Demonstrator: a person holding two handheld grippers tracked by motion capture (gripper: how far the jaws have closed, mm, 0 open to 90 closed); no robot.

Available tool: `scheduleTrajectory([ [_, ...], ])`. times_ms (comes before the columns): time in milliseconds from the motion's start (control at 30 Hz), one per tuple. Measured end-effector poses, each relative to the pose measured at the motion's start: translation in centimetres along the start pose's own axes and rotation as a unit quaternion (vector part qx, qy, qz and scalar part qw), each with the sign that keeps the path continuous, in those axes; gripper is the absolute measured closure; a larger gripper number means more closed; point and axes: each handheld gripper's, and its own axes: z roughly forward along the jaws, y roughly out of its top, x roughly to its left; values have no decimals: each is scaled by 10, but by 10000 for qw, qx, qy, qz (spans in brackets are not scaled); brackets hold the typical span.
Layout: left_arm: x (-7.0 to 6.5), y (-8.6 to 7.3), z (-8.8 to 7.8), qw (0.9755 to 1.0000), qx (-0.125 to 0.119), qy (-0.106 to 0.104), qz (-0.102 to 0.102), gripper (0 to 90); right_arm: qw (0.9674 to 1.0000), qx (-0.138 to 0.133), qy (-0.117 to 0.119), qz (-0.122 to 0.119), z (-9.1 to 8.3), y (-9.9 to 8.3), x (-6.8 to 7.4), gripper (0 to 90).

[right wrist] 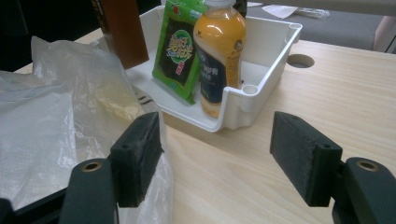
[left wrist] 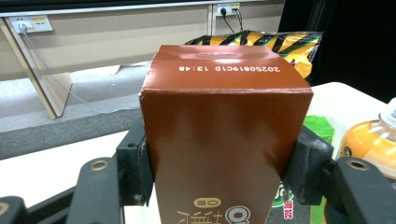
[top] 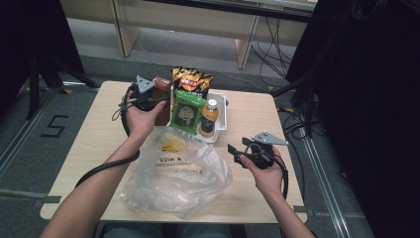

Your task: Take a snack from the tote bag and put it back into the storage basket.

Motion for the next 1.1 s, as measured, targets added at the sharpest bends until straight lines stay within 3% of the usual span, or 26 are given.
scheduleTrajectory([
  [300,4,-11,5,9999,118,51,-44,371,10000,-42,-47,-76,1,0,-1,344],
  [367,5,-14,7,9999,143,65,-39,370,9997,3,-84,-212,0,-1,-2,344],
  [567,7,-20,10,9997,215,62,-79,367,9997,-83,-94,-204,2,-1,-2,343],
  [833,9,-26,12,9996,267,57,-121,362,9998,-1,-24,-202,1,-1,-3,342],
  [867,9,-25,12,9995,278,57,-120,362,9995,-46,-69,-302,2,-1,-5,342],
  [900,9,-25,12,9995,273,57,-121,362,9999,31,-2,-155,2,-1,-3,342],
  [1000,9,-25,13,9995,286,72,-108,360,9998,21,-13,-172,2,-1,-2,341],
  [1033,9,-25,13,9995,284,80,-109,359,10000,38,-33,-41,2,-2,0,342],
  [1100,9,-25,14,9995,289,76,-107,355,9999,11,-39,-100,2,-1,0,341],
])
